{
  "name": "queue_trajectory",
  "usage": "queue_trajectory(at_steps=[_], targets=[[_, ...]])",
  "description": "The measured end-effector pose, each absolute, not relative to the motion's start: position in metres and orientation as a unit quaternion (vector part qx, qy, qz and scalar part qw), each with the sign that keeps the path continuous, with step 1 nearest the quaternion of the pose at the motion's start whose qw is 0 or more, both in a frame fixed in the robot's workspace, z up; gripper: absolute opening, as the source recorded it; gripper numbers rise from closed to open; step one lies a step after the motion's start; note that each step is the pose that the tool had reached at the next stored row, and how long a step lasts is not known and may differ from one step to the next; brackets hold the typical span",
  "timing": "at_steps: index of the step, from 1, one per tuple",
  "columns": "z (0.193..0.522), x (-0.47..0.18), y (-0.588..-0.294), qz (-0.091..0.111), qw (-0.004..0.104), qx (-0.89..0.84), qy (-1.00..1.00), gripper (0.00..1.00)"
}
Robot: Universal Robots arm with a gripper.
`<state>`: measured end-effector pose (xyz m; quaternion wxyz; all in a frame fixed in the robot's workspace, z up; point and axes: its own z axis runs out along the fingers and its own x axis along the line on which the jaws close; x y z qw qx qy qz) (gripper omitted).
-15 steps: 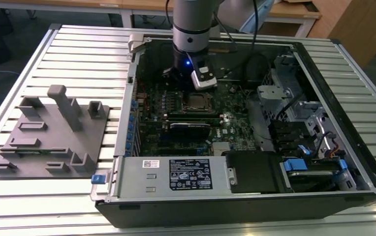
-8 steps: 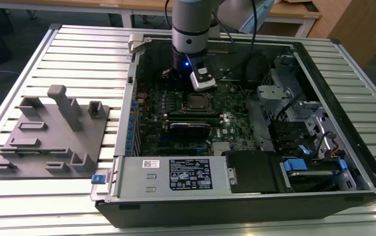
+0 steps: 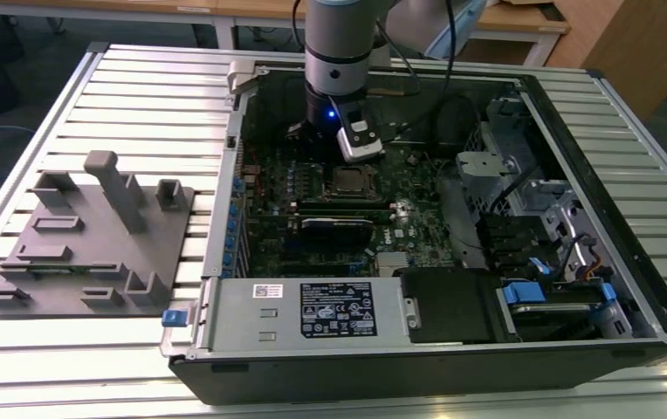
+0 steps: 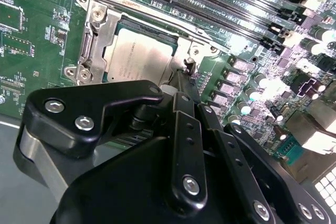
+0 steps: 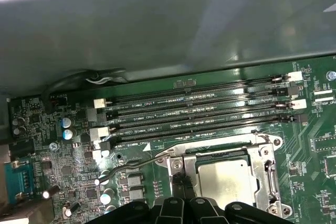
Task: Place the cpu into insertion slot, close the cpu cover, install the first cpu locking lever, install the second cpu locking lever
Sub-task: 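Close the cpu cover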
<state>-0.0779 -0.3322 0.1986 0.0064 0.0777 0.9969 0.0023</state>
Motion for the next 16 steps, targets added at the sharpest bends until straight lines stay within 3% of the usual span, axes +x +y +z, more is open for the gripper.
queue_trajectory(at_steps=[16], targets=[[0.209, -0.078, -0.332, 0.002, 0.007, 0.078, 0.997, 0.1]])
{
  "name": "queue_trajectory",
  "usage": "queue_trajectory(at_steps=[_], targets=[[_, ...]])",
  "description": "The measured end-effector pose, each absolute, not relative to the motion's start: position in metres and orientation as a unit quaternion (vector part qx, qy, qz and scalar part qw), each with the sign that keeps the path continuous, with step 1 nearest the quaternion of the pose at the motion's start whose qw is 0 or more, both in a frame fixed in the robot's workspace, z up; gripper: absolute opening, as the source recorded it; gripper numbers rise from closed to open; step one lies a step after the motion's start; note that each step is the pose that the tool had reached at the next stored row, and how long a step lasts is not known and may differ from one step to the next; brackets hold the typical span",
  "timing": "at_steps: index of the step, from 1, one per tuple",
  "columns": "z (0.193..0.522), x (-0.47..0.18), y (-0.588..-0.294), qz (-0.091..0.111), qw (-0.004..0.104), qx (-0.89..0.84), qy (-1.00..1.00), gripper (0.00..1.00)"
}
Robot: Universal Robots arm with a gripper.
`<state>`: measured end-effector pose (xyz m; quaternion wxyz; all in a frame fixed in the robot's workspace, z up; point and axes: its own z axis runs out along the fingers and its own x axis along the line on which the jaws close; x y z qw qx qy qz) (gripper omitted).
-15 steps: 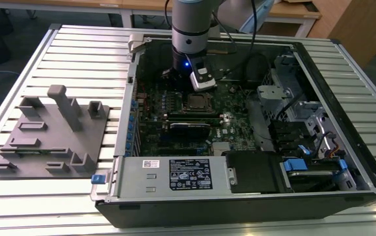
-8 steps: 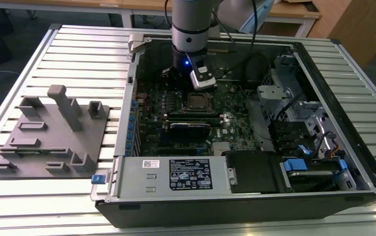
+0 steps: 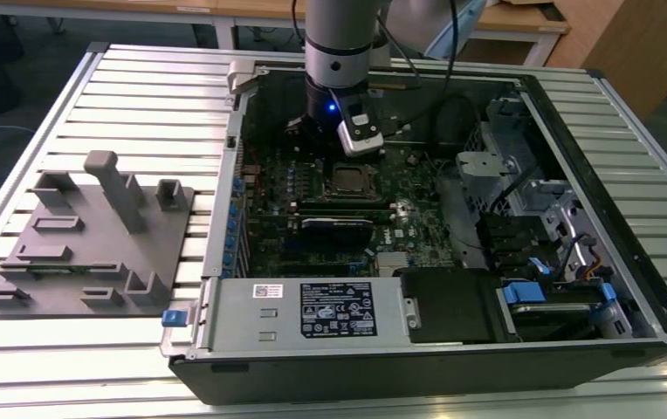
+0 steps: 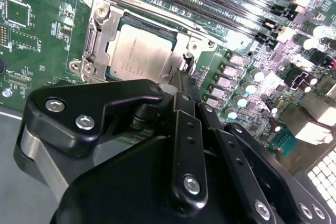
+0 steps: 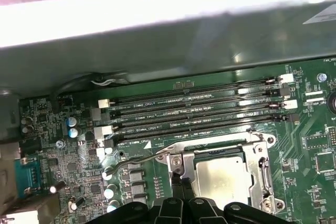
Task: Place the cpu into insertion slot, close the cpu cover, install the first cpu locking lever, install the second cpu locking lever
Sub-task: 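Close the cpu cover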
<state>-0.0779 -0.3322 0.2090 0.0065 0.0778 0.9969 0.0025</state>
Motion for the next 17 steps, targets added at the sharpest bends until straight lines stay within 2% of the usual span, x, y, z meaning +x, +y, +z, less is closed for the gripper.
queue_trajectory(at_steps=[10, 17], targets=[[0.207, -0.073, -0.332, 0.009, 0.013, 0.078, 0.997, 0.1], [0.206, -0.057, -0.332, 0.009, 0.014, 0.078, 0.997, 0.1]])
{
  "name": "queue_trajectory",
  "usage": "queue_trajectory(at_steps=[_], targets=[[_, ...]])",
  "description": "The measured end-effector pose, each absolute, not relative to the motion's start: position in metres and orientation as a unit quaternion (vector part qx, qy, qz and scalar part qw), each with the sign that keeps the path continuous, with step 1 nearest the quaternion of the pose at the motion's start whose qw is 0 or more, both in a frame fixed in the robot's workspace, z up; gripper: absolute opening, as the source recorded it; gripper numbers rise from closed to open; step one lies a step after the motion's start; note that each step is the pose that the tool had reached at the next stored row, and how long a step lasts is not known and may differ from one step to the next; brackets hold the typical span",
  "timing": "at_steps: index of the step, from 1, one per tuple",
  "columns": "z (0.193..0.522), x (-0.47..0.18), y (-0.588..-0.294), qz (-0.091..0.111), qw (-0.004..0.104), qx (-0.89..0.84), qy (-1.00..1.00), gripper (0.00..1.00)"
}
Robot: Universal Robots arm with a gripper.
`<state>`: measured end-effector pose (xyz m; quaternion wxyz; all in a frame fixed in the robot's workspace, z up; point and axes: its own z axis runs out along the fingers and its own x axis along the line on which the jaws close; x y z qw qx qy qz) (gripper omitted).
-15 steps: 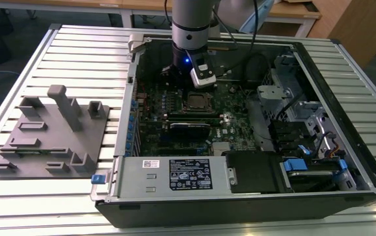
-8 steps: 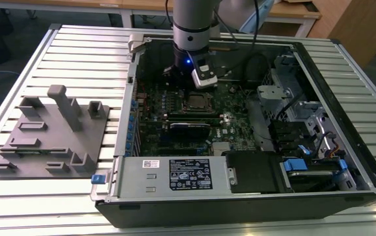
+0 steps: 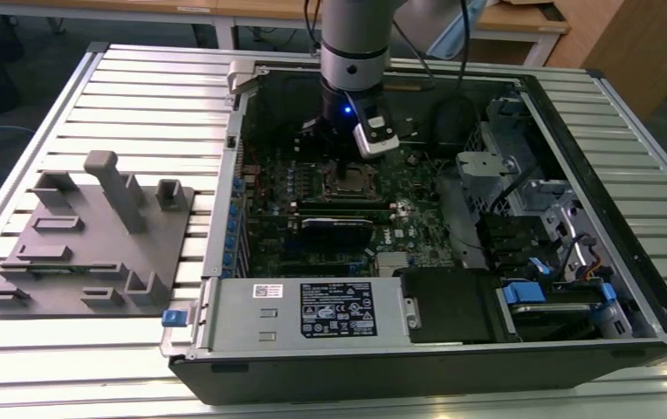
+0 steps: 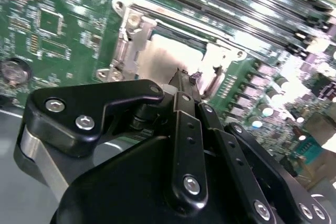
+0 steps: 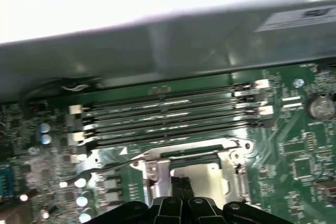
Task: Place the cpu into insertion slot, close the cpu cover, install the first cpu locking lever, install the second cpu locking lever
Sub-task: 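Close the cpu cover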
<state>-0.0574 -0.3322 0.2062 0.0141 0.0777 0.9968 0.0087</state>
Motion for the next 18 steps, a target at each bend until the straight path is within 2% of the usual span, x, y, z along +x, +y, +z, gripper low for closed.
queue_trajectory(at_steps=[5, 10, 18], targets=[[0.2058, -0.0488, -0.3323, 0.009, 0.015, 0.078, 0.997, 0.1], [0.205, -0.0487, -0.3322, 0.009, 0.022, 0.077, 0.997, 0.1], [0.2048, -0.0494, -0.3335, 0.009, 0.022, 0.076, 0.997, 0.1]])
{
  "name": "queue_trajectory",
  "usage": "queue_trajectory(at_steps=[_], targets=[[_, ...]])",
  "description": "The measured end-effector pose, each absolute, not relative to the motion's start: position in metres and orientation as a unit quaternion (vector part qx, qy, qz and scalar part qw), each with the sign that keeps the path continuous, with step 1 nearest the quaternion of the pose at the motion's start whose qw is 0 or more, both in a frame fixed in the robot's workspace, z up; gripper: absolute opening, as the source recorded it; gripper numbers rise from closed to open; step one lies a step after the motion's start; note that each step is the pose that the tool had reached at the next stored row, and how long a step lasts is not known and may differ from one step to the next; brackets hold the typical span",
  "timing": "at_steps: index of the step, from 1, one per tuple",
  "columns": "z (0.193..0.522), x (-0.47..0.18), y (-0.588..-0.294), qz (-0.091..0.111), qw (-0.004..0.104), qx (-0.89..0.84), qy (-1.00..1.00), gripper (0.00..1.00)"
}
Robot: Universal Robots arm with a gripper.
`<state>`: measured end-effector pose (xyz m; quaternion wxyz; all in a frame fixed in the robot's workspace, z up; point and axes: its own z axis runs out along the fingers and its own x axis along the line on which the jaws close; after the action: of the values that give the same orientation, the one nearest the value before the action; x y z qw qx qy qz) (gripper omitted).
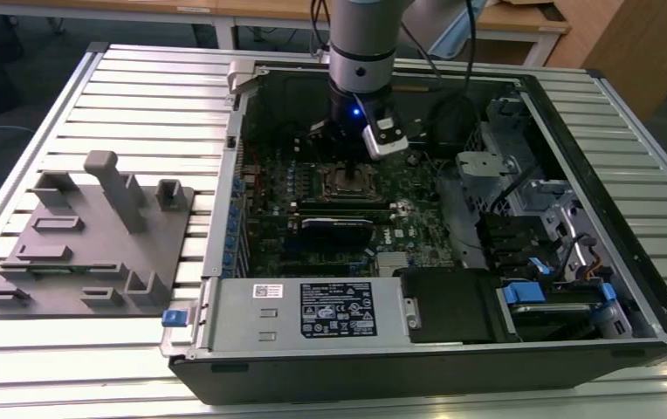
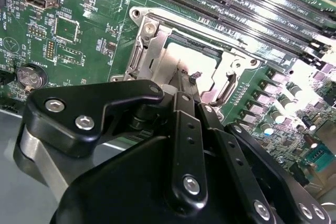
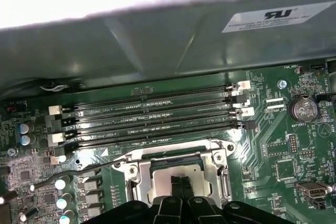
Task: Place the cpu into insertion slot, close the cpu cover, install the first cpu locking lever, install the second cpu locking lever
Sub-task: 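Close the cpu cover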
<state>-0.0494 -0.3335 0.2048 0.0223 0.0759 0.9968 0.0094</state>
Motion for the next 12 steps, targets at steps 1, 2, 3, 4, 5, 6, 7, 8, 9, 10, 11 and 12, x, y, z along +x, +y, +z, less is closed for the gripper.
queue_trajectory(at_steps=[1, 2, 3, 4, 5, 6, 7, 8, 9, 10, 11, 12], targets=[[0.2048, -0.0496, -0.3339, 0.009, 0.022, 0.076, 0.997, 0.1], [0.2048, -0.0497, -0.3342, 0.009, 0.022, 0.076, 0.997, 0.1], [0.2048, -0.0497, -0.3342, 0.009, 0.022, 0.076, 0.997, 0.1], [0.205, -0.0497, -0.3342, 0.009, 0.022, 0.076, 0.997, 0.1], [0.2057, -0.0497, -0.3343, 0.009, 0.022, 0.076, 0.997, 0.1], [0.2067, -0.0497, -0.3343, 0.009, 0.022, 0.076, 0.997, 0.1], [0.2079, -0.0497, -0.3343, 0.009, 0.022, 0.076, 0.997, 0.1], [0.2092, -0.0497, -0.3343, 0.009, 0.022, 0.076, 0.997, 0.1], [0.2108, -0.0497, -0.3343, 0.009, 0.022, 0.076, 0.997, 0.1], [0.212, -0.0497, -0.3343, 0.009, 0.022, 0.076, 0.997, 0.1], [0.2131, -0.0497, -0.3343, 0.009, 0.022, 0.076, 0.997, 0.1], [0.2146, -0.0497, -0.3343, 0.009, 0.022, 0.076, 0.997, 0.1]])
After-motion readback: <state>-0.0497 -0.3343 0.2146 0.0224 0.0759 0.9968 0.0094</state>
